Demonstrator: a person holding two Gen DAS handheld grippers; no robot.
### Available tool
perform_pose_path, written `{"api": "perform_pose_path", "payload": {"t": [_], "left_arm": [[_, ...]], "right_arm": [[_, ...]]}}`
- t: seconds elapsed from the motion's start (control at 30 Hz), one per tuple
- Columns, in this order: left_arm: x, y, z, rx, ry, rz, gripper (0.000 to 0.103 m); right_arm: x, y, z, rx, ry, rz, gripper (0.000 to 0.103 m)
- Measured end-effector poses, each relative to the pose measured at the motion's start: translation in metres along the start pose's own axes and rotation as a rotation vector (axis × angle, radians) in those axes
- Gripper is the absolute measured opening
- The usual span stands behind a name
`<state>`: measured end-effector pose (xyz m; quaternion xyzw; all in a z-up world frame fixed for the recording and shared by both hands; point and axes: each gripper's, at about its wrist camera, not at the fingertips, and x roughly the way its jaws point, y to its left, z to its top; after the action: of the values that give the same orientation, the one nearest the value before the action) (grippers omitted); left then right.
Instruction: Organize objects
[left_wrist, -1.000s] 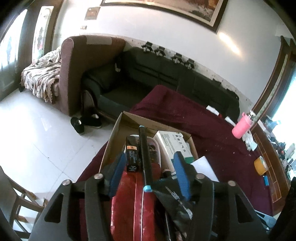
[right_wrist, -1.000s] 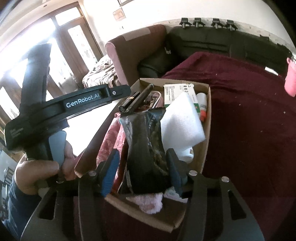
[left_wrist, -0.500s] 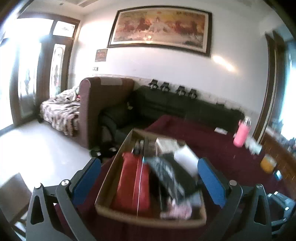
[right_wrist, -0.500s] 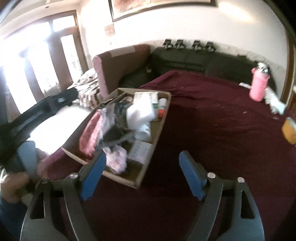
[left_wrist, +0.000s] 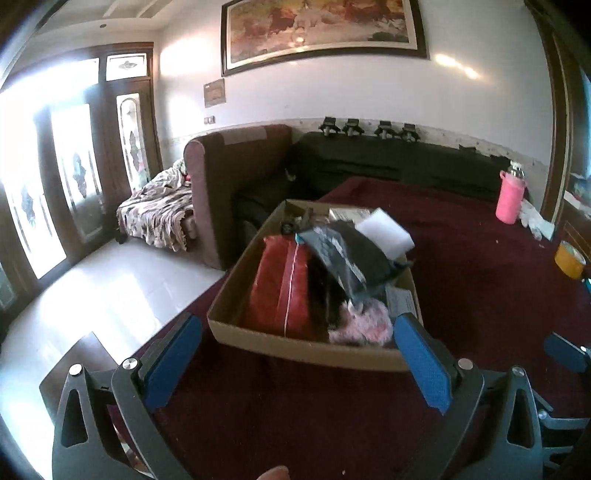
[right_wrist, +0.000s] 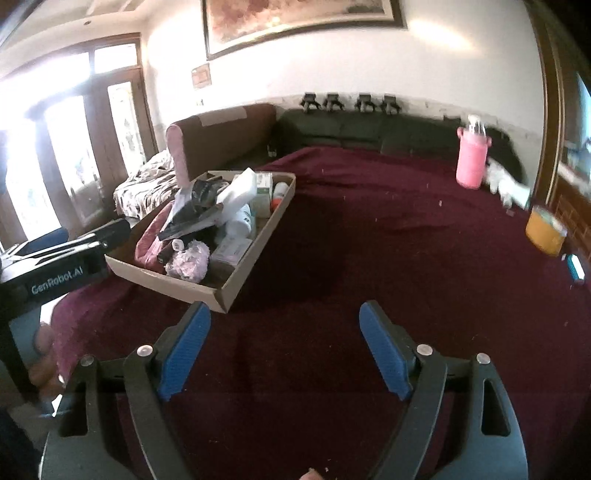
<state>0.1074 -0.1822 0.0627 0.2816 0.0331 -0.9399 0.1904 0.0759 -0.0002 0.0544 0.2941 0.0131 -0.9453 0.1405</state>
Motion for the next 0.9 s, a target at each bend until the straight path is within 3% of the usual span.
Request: {"api": "perform_pose_path", "payload": {"t": [0.1,0.33,0.9], "left_arm": [[0.001,-0.002,-0.005,0.012,0.010,-0.019,0.102],[-0.001,0.003,-0.015,0.005,-0.017,0.027,0.102],[-0.012,0.004,-0.017,0.028,-0.059,0.059,0.102]], "right_arm": [[0.004,0.004,-0.004,-0.017,-0.005,0.022,0.084],[0.007,0.002,-0.011,-0.020,-0.009,0.053,0.084],[0.004,-0.001,-0.012,-0.001,-0.012,0.041,0.084]]}}
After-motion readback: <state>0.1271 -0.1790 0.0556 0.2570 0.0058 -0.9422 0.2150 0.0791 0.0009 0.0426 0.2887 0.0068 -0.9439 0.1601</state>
